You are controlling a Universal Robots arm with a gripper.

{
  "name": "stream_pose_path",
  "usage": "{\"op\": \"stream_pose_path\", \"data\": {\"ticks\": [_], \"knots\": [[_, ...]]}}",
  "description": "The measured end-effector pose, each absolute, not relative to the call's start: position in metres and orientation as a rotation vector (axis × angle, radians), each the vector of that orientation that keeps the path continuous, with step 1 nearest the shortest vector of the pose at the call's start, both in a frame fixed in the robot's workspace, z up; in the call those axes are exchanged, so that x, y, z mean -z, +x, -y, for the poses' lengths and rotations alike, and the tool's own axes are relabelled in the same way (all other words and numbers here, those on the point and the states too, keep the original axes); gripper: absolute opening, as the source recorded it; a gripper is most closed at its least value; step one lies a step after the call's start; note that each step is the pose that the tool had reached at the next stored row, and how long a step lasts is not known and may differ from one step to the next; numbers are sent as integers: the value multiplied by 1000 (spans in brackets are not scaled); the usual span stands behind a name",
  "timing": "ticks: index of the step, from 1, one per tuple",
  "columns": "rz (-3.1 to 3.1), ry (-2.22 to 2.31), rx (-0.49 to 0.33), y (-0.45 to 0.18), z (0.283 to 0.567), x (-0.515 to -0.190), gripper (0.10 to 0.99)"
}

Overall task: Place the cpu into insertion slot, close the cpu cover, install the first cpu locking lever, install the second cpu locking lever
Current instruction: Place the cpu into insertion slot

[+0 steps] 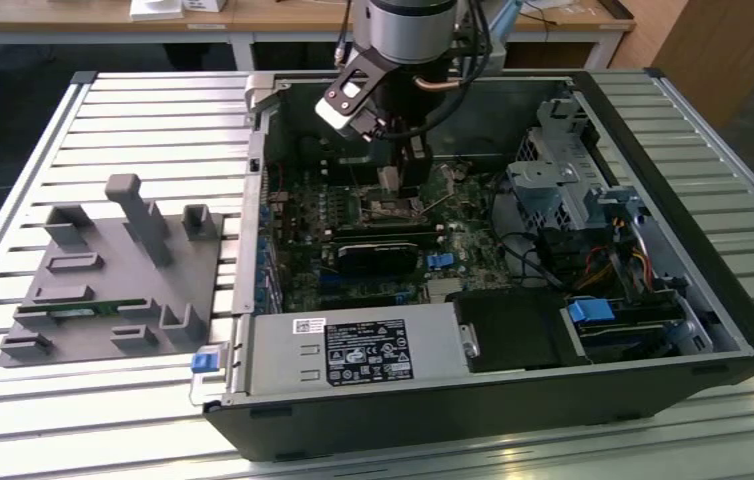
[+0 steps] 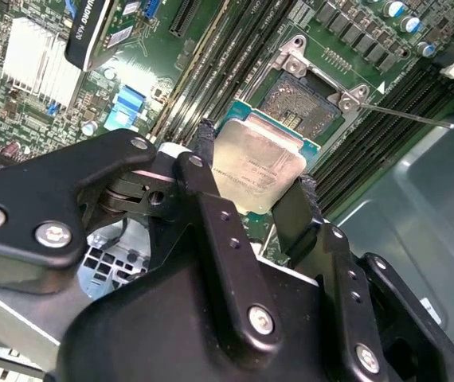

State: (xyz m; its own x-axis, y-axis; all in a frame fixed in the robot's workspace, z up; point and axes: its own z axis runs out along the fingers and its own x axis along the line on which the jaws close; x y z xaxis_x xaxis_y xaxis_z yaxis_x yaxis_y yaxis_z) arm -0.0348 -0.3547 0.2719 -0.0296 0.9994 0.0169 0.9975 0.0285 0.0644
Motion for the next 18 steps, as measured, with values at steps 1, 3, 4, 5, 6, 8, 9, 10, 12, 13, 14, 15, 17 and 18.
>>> {"op": "stream_pose_path", "data": {"ticks": [1,3,4,5,6,8,9,10,12,13,14,15,17,18], "knots": [[-2228,2164,-92,-35,355,-271,541],[-2228,2164,-92,-35,355,-270,541],[-2228,2164,-92,-35,355,-269,541],[-2228,2164,-92,-35,355,-268,541],[-2228,2164,-92,-35,355,-268,541],[-2228,2164,-92,-35,355,-266,541],[-2228,2164,-92,-35,355,-265,541],[-2228,2164,-92,-35,355,-265,541],[-2228,2164,-92,-35,355,-263,541],[-2228,2164,-92,-35,355,-262,541],[-2228,2164,-92,-35,355,-261,541],[-2228,2164,-92,-35,355,-260,541],[-2226,2163,-89,-35,355,-257,541],[-2224,2164,-88,-35,355,-256,541]]}}
